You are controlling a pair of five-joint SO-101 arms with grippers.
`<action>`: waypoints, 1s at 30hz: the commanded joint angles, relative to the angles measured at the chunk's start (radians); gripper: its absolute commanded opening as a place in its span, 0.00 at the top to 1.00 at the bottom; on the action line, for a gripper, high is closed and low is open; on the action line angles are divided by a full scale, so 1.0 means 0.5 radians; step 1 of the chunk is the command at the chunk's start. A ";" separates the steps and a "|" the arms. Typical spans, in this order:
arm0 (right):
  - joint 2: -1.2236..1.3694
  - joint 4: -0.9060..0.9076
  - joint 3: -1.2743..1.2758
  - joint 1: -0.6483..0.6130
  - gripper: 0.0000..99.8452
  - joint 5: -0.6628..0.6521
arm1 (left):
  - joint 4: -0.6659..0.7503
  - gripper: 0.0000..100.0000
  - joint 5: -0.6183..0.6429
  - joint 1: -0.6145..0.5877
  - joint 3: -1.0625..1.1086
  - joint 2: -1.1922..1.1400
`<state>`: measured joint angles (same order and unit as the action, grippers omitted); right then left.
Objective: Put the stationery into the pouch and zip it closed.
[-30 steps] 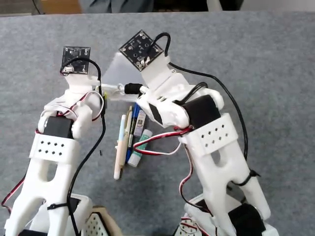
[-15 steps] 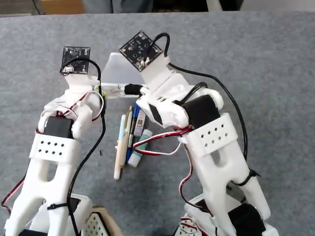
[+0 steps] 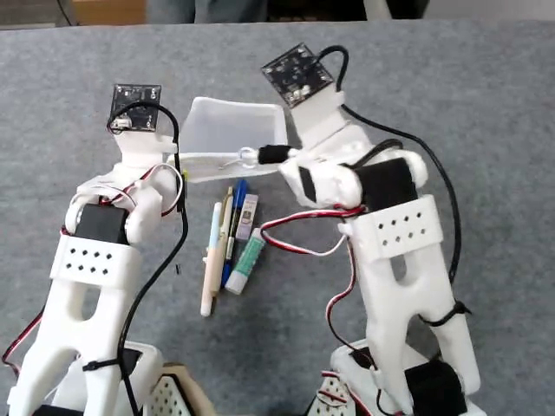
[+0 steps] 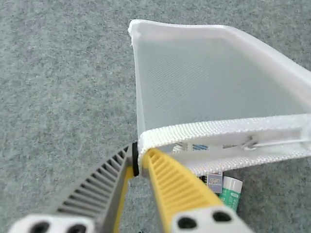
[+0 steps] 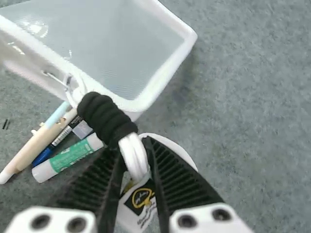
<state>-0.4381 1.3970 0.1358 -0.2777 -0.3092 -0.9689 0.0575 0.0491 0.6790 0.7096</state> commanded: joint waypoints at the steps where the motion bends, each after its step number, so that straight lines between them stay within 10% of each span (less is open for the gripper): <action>1: -0.084 0.009 -0.084 0.114 0.99 0.018 | -0.015 0.97 -0.003 -0.032 -0.094 0.031; 30: -0.084 0.080 -0.084 0.227 0.99 0.018 | -0.018 0.97 -0.003 -0.032 -0.087 0.031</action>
<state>-0.4381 1.4385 0.1358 -0.2087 -0.3092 -0.9689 0.0575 0.0491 0.6790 0.7096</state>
